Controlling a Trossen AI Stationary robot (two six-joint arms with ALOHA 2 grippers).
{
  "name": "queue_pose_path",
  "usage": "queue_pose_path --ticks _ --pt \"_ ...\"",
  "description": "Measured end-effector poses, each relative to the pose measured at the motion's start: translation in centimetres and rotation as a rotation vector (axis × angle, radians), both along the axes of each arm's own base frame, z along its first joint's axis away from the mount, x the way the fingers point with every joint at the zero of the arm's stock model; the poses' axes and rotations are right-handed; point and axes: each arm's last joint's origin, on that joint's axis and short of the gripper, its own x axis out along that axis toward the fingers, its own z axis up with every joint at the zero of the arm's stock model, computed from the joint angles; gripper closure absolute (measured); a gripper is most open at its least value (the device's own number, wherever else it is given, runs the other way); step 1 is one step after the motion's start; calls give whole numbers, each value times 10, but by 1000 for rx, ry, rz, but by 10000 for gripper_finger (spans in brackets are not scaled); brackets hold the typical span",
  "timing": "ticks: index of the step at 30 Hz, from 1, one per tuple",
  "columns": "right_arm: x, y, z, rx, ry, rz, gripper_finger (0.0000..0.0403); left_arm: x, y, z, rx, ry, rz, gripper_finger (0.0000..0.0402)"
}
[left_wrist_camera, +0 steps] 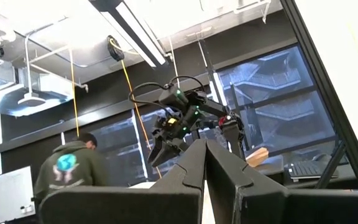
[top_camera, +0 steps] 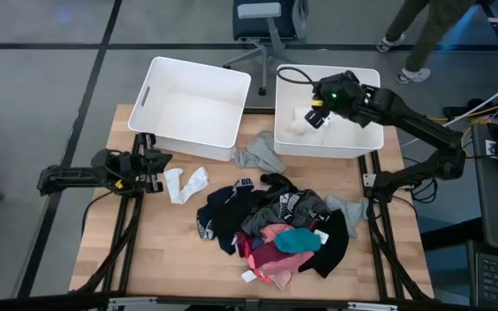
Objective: Sort clothes
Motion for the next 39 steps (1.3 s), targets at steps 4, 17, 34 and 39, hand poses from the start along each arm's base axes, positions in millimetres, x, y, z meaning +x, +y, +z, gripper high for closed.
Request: queue_pose_path --ticks 4,17,34,39 --pt "10 11 1 146 -133 141 175 0 0 0 1 0 1 398" --pt "97 80 -20 182 -244 605 159 0 0 0 1 -1 1 398" --pt "195 137 -105 105 -201 849 159 0 0 0 1 0 1 398" --pt "216 138 -130 97 -222 850 159 0 0 0 1 -2 0 398"
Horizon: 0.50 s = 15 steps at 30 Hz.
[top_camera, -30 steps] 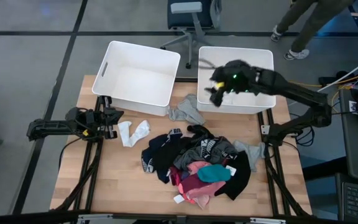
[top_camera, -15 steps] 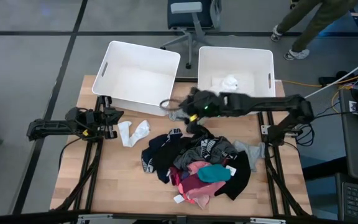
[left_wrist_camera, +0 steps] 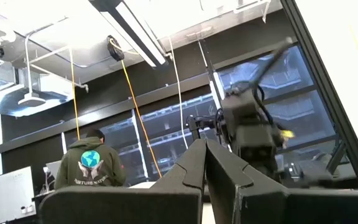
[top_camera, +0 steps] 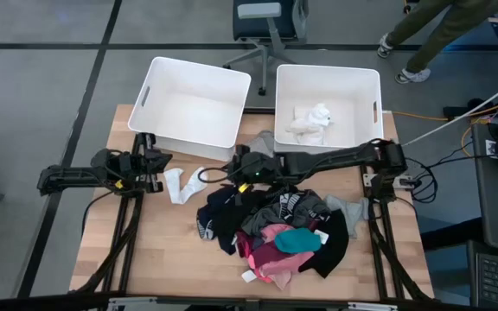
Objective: Sort clothes
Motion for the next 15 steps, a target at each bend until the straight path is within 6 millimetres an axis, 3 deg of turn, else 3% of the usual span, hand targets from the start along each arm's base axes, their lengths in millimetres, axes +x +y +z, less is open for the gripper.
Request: queue_pose_path --ticks 8,15 --pt "32 2 -43 8 -72 -2 159 0 0 0 0 0 0 398" --pt "58 5 -65 9 -70 2 159 0 0 0 0 0 0 398"
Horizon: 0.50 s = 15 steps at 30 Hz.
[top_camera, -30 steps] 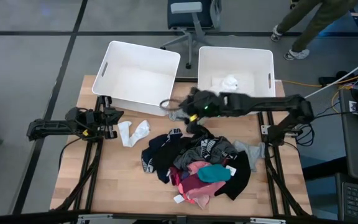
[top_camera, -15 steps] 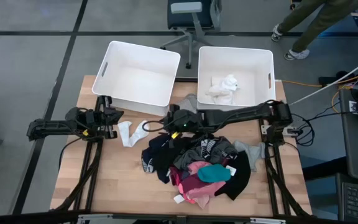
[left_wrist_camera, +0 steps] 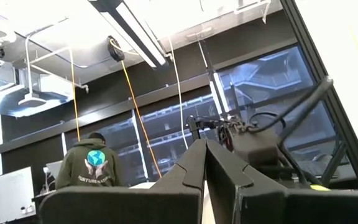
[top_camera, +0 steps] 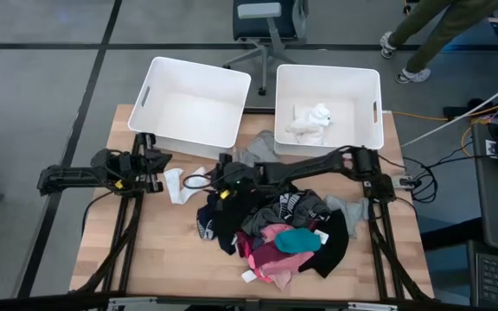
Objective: Sort clothes
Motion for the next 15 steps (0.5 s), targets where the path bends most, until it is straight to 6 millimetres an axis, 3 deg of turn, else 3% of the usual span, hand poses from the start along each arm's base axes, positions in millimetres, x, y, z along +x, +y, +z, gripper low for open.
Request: queue_pose_path --ticks 11,15 --pt "51 8 -19 8 -3 23 159 0 0 0 0 -1 0 398" --pt "63 8 -36 7 3 21 159 0 0 0 -1 0 1 398"
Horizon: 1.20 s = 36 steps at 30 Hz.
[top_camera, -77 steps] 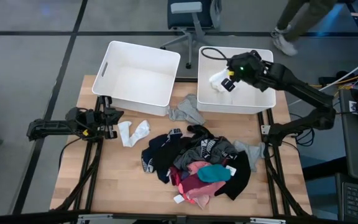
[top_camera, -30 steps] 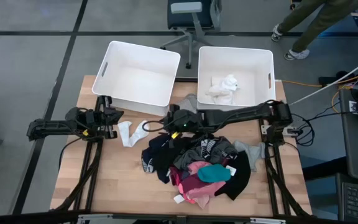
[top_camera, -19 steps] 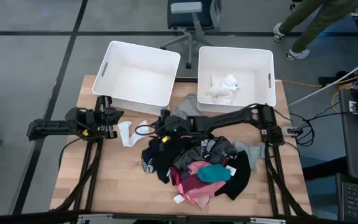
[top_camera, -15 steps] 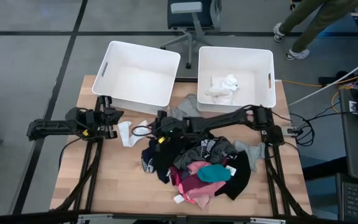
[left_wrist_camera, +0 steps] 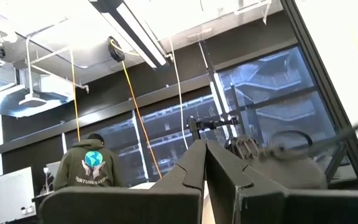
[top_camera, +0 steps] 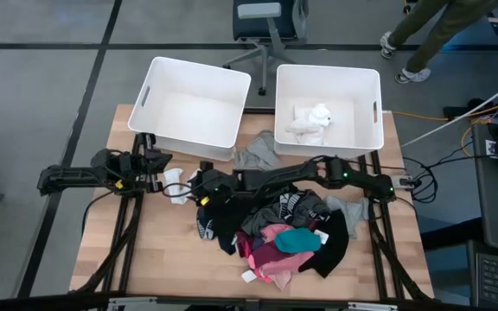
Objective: Sort clothes
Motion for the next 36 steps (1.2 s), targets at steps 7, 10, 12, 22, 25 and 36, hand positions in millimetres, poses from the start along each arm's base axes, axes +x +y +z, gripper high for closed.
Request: queue_pose_path --ticks 7,10,12,22,25,36 --pt "6 -16 -45 -4 103 -27 159 0 0 0 -1 0 2 398" --pt "6 -28 -60 4 144 -56 159 0 0 0 -1 1 2 398" --pt "5 -36 -69 23 162 -79 159 0 0 0 -1 1 2 398" --pt "5 -47 -81 89 198 -49 204 0 0 0 2 1 4 398" --pt "5 -46 -82 82 203 -36 262 0 0 0 2 1 4 398" --pt "0 -48 -69 29 235 -30 371 0 0 0 2 2 4 398"
